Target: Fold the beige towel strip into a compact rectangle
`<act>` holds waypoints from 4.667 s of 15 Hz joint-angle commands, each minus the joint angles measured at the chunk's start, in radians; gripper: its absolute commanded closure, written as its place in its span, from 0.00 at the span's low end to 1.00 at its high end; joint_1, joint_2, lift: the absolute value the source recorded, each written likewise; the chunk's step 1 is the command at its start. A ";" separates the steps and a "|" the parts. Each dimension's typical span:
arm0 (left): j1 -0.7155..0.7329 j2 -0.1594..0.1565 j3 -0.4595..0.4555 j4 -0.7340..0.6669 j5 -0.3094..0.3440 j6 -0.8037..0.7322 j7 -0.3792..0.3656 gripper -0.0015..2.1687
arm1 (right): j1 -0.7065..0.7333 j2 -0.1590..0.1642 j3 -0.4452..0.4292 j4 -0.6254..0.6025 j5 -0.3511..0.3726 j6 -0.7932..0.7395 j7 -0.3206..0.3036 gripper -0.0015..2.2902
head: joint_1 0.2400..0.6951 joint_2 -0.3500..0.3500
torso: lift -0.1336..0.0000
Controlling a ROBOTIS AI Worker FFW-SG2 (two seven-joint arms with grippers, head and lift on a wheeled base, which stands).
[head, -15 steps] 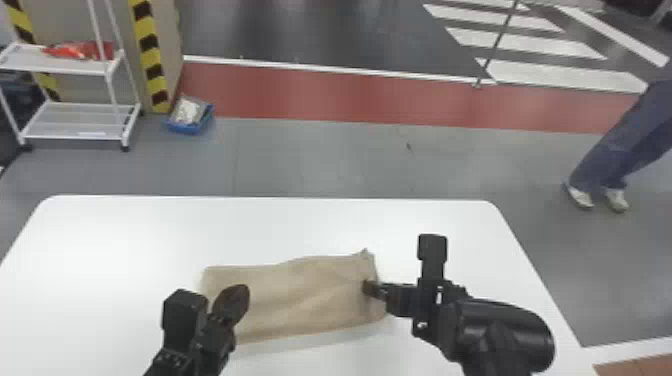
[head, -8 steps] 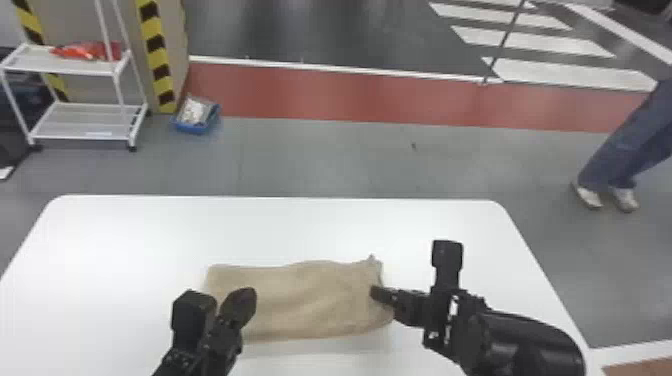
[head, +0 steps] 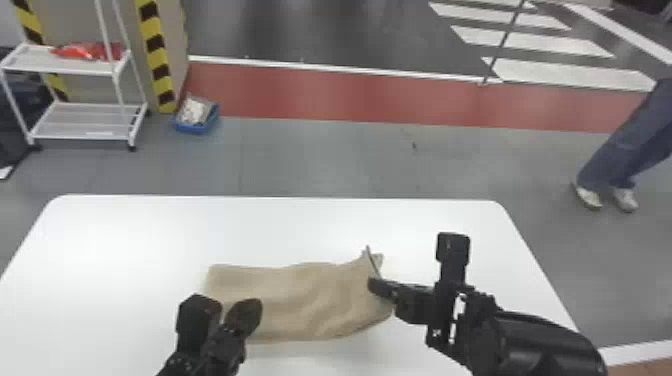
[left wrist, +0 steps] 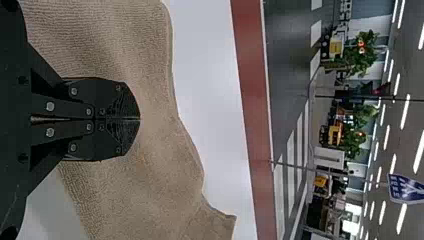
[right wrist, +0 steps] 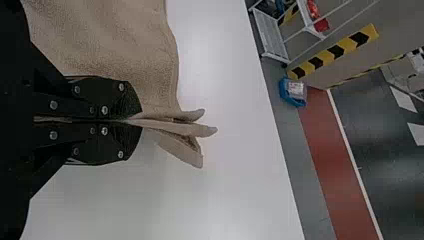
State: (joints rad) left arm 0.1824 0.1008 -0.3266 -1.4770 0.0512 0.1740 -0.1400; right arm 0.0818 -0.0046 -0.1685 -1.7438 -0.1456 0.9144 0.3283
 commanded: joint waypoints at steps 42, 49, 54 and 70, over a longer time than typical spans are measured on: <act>-0.020 -0.003 0.052 0.046 0.053 0.074 -0.093 0.74 | -0.089 0.005 0.308 -0.252 -0.022 0.337 -0.115 0.49 | 1.00 0.48 | 1.00; -0.017 -0.003 0.052 0.046 0.062 0.059 -0.095 0.74 | -0.079 0.005 0.399 -0.135 0.004 0.186 -0.141 0.49 | 1.00 0.53 | 1.00; -0.018 -0.003 0.050 0.046 0.062 0.059 -0.098 0.74 | -0.080 0.005 0.446 -0.077 0.018 0.119 -0.163 0.49 | 1.00 0.56 | 1.00; 0.042 0.011 0.080 -0.037 0.065 0.052 -0.105 0.74 | 0.084 0.005 0.409 -0.230 -0.114 0.002 -0.100 0.02 | 1.00 0.66 | 1.00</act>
State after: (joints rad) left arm 0.2063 0.1090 -0.2580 -1.4816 0.1166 0.2231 -0.2442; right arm 0.1304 0.0000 0.2645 -1.9352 -0.2465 0.9087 0.2256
